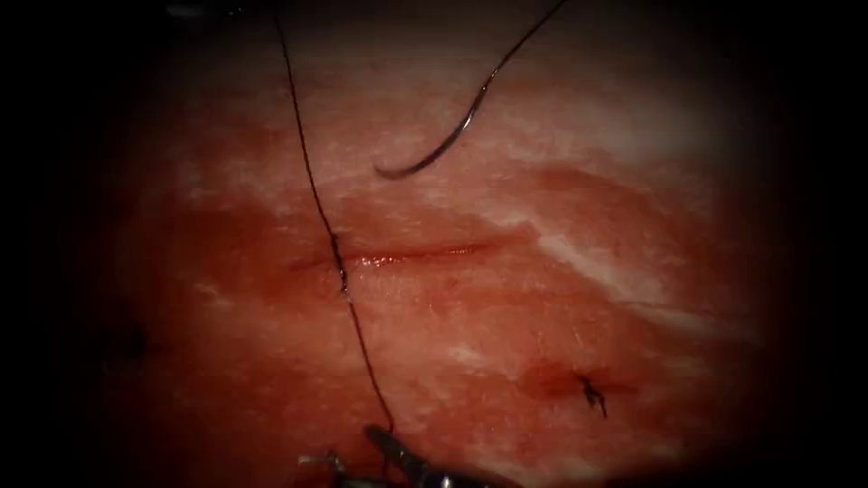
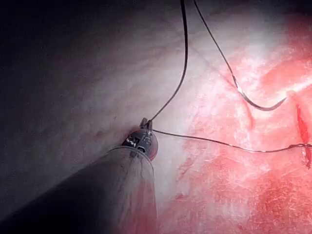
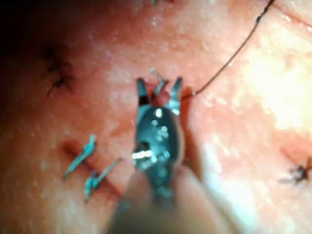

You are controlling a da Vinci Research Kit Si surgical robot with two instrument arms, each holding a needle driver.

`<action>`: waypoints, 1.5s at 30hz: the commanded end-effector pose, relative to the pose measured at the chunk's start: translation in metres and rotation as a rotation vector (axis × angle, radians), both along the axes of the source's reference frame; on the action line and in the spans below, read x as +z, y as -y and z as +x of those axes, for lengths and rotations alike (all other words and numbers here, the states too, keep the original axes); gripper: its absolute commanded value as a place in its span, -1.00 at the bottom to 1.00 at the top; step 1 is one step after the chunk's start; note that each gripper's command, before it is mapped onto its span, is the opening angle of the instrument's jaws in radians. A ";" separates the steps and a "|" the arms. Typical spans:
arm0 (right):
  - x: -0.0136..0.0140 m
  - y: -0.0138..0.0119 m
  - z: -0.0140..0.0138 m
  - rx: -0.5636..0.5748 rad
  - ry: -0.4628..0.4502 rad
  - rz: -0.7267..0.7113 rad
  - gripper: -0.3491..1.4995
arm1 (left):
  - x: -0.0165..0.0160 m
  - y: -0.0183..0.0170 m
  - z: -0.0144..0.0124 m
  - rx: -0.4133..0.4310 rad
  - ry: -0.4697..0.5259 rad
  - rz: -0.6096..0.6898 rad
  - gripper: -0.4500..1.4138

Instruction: Wound Closure

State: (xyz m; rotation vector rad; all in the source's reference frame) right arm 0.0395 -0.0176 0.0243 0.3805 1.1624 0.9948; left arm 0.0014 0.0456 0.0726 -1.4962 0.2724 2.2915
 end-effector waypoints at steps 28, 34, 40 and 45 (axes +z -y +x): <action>0.0013 -0.0119 0.0006 -0.240 -0.100 -0.242 0.45 | -0.0227 0.0163 -0.0054 0.170 0.268 0.110 -1.00; 0.0038 -0.0146 0.0058 -0.329 -0.125 -0.233 0.23 | -0.0256 0.0213 -0.0070 0.203 0.325 0.121 -1.00; 0.0060 -0.0174 0.0077 -0.365 -0.137 -0.225 0.07 | -0.0267 0.0245 -0.0086 0.225 0.349 0.112 -1.00; 0.0075 -0.0183 0.0081 -0.405 -0.123 -0.216 -0.07 | -0.0279 0.0258 -0.0094 0.240 0.361 0.106 -1.00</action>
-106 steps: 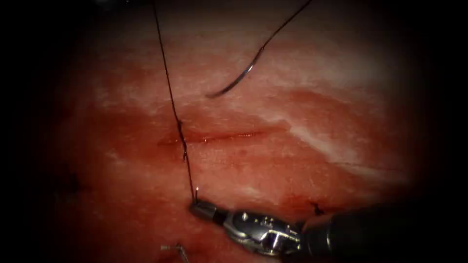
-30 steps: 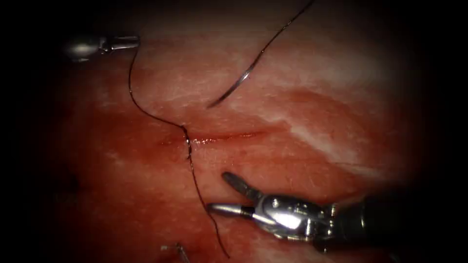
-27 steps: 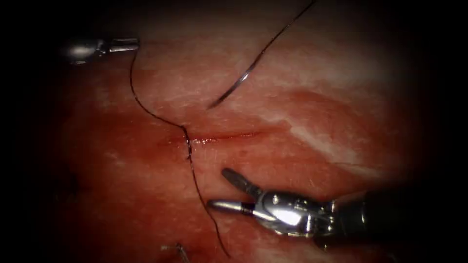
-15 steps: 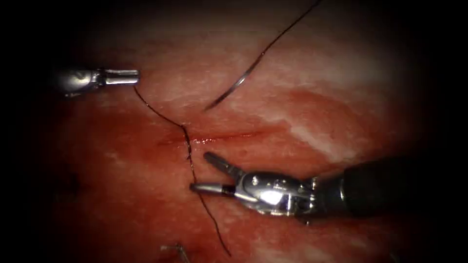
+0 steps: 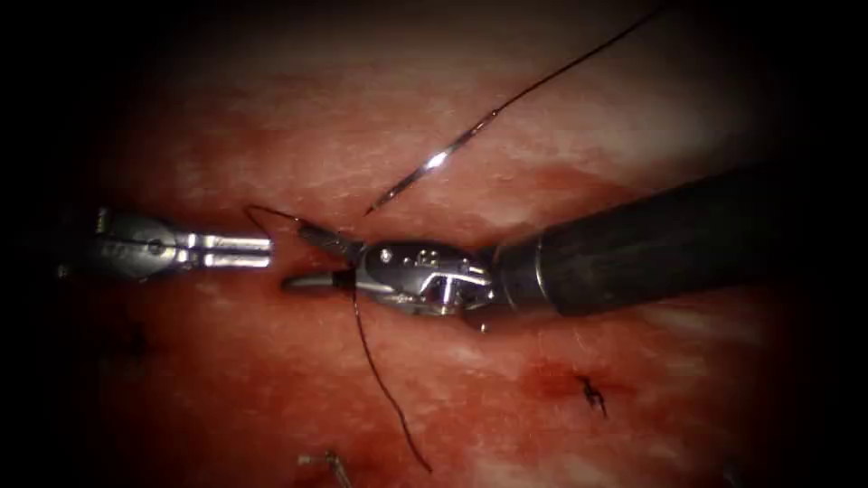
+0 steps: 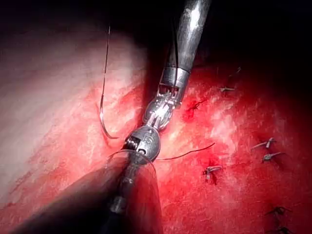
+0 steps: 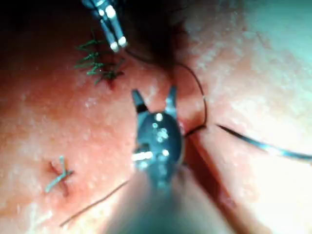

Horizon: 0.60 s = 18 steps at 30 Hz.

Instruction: Wound Closure

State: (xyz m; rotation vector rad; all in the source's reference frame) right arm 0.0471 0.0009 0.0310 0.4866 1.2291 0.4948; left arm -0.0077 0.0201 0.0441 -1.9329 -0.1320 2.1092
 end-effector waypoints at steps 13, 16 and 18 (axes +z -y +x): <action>0.0027 -0.0005 0.0026 -0.164 0.047 0.136 -0.75 | -0.0004 0.0029 -0.0025 0.043 -0.004 -0.036 -1.00; 0.0037 -0.0017 0.0036 -0.185 0.036 0.207 -0.86 | -0.0003 0.0033 -0.0030 0.056 -0.008 -0.050 -1.00; 0.0044 -0.0026 0.0043 -0.196 0.028 0.232 -0.89 | -0.0002 0.0036 -0.0032 0.063 -0.009 -0.052 -1.00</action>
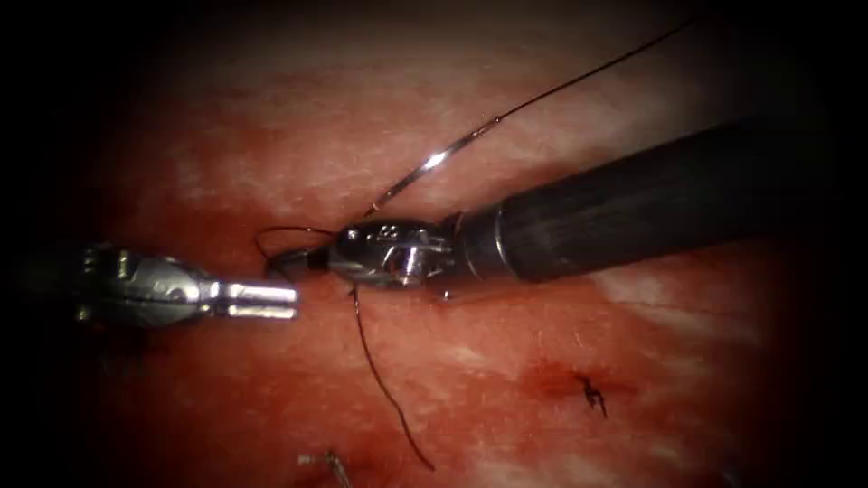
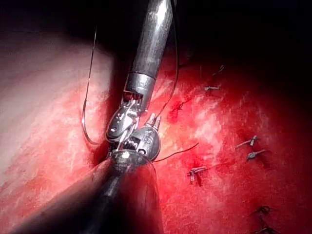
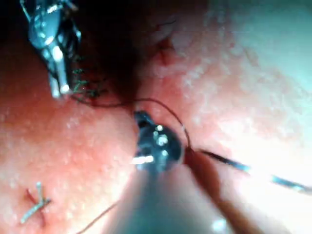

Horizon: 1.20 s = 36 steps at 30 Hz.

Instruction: Wound Closure

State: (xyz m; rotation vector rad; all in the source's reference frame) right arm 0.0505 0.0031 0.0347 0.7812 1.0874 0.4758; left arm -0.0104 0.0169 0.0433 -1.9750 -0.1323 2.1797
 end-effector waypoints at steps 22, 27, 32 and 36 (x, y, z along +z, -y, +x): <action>0.0035 -0.0009 0.0034 0.009 -0.093 0.159 -0.86 | 0.0036 0.0048 -0.0042 0.071 -0.025 -0.043 -1.00; 0.0028 -0.0019 0.0026 0.061 -0.161 0.179 -0.86 | 0.0063 0.0053 -0.0040 0.080 -0.028 -0.058 -1.00; 0.0027 -0.0019 0.0021 0.103 -0.227 0.196 -0.86 | 0.0092 0.0053 -0.0033 0.069 -0.049 -0.078 -1.00; 0.0027 -0.0017 0.0016 0.118 -0.285 0.213 -0.86 | 0.0110 0.0052 -0.0026 0.066 -0.055 -0.073 -1.00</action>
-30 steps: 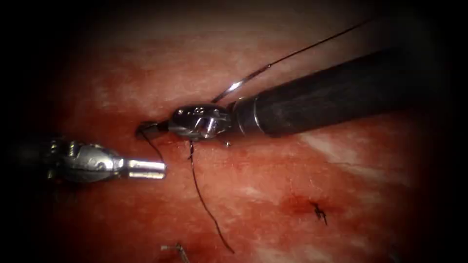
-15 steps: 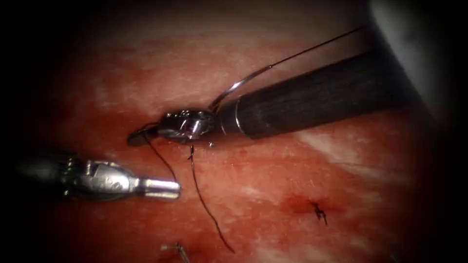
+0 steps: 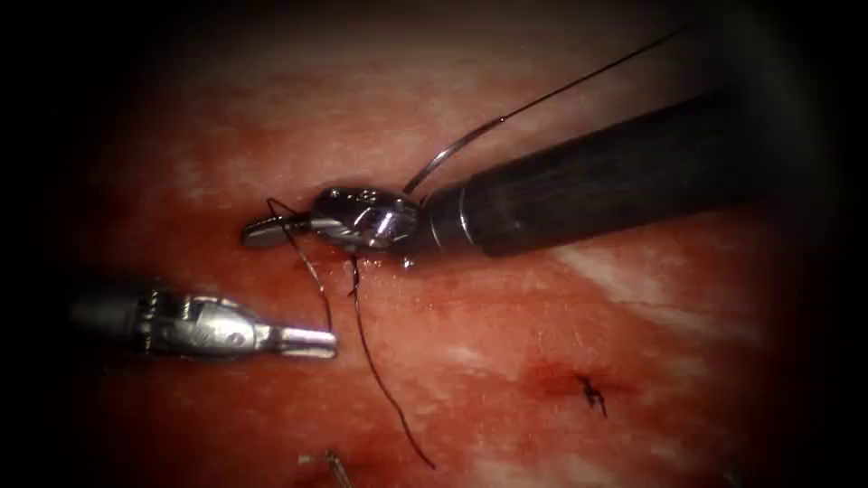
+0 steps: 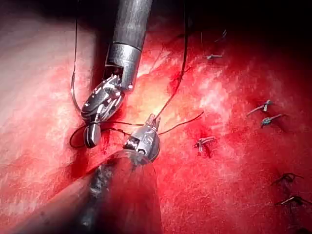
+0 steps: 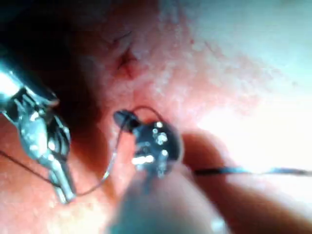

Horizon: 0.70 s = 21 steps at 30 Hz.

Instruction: Wound Closure

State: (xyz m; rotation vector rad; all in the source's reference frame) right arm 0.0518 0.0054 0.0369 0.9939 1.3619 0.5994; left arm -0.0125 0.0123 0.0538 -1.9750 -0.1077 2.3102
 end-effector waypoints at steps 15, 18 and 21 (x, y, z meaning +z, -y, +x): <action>-0.0002 0.0006 -0.0019 -0.027 -0.215 0.064 -0.80 | 0.0052 -0.0006 0.0009 -0.016 -0.004 0.003 -1.00; -0.0007 0.0005 -0.0025 -0.043 -0.252 0.073 -0.82 | 0.0065 -0.0012 0.0015 -0.021 -0.010 0.006 -1.00; -0.0016 0.0008 -0.0031 -0.074 -0.276 0.084 -0.71 | 0.0079 -0.0022 0.0023 -0.030 -0.014 0.017 -1.00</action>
